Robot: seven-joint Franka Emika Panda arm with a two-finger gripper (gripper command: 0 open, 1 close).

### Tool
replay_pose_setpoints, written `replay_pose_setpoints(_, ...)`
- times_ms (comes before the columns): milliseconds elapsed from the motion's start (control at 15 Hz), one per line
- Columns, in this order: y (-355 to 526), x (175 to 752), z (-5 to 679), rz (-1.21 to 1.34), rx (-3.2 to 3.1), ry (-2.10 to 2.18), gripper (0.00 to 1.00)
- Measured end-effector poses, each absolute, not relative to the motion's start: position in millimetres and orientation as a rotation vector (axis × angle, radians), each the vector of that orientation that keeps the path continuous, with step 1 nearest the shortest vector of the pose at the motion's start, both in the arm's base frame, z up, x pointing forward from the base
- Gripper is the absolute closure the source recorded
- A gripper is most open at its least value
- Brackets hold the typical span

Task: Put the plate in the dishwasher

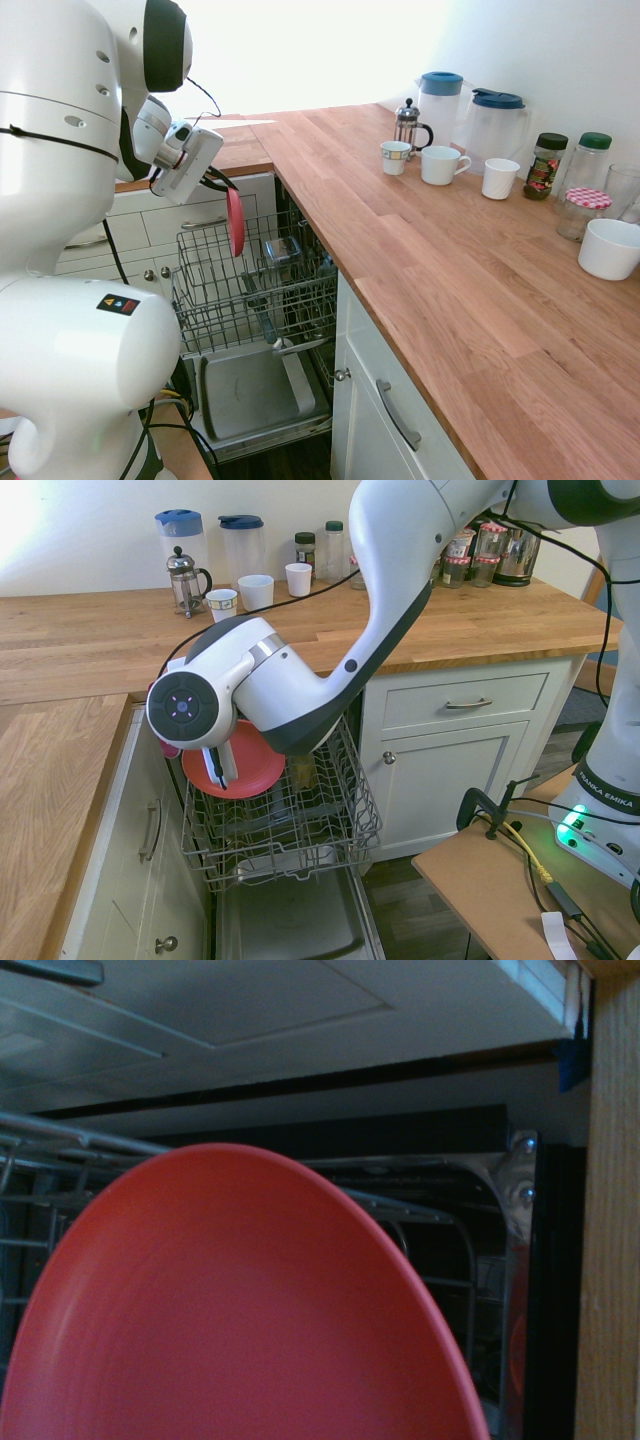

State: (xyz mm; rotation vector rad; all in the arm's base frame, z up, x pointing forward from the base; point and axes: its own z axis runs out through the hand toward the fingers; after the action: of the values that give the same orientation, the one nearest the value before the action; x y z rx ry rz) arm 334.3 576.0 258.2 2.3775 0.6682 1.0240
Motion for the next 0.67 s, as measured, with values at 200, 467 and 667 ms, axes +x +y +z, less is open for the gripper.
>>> replay_pose_setpoints(200, 585, 330, 239, 1.048, 2.381, 0.652, 1.00)
replay_pose_setpoints(467, 591, 318, 226, 1.066, 2.402, 0.626, 1.00)
replay_pose_setpoints(667, 592, 314, 213, 1.067, 2.406, 0.628, 1.00)
